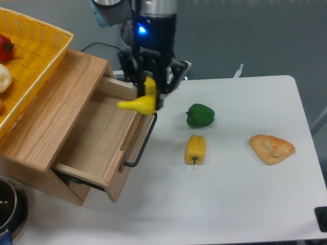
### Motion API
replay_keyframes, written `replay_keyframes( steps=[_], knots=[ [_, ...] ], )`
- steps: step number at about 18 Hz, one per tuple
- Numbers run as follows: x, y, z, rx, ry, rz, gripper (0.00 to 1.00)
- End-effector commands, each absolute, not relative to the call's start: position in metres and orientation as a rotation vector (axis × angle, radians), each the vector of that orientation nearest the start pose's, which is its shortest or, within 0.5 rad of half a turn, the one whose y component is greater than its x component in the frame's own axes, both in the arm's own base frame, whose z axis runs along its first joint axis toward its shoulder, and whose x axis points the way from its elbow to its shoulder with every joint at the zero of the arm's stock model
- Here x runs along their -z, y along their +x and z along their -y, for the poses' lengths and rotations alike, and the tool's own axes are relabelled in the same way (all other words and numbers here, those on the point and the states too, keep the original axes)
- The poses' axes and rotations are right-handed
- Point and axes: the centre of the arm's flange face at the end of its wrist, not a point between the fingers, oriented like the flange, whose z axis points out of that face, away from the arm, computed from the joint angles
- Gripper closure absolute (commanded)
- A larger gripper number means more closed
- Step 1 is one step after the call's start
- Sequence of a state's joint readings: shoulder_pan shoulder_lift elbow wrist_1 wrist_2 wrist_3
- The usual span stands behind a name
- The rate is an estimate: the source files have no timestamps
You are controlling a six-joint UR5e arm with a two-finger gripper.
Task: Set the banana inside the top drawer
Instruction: 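Carry the banana up and over into the open wooden drawer, then lower the held banana down into the drawer interior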
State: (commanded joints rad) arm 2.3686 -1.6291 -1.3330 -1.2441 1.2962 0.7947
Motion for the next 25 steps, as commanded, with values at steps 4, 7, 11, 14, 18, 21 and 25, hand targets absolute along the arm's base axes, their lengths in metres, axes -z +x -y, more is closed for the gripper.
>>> replay_keyframes(
  steps=[4, 7, 11, 14, 18, 21, 25],
  knots=[
    [-0.607, -0.272, -0.508, -0.207, -2.593, -0.110, 0.78],
    [-0.588, -0.275, -0.515, -0.183, -2.612, -0.116, 0.78],
    [-0.574, -0.279, -0.523, -0.163, -2.626, -0.113, 0.78],
    [-0.553, -0.276, -0.530, -0.121, -2.653, -0.115, 0.78],
    [-0.538, -0.272, -0.539, -0.109, -2.660, -0.132, 0.78],
    [-0.532, -0.268, -0.544, -0.096, -2.666, -0.141, 0.78],
    [-0.524, -0.261, -0.548, -0.077, -2.676, -0.155, 0.78]
  ],
)
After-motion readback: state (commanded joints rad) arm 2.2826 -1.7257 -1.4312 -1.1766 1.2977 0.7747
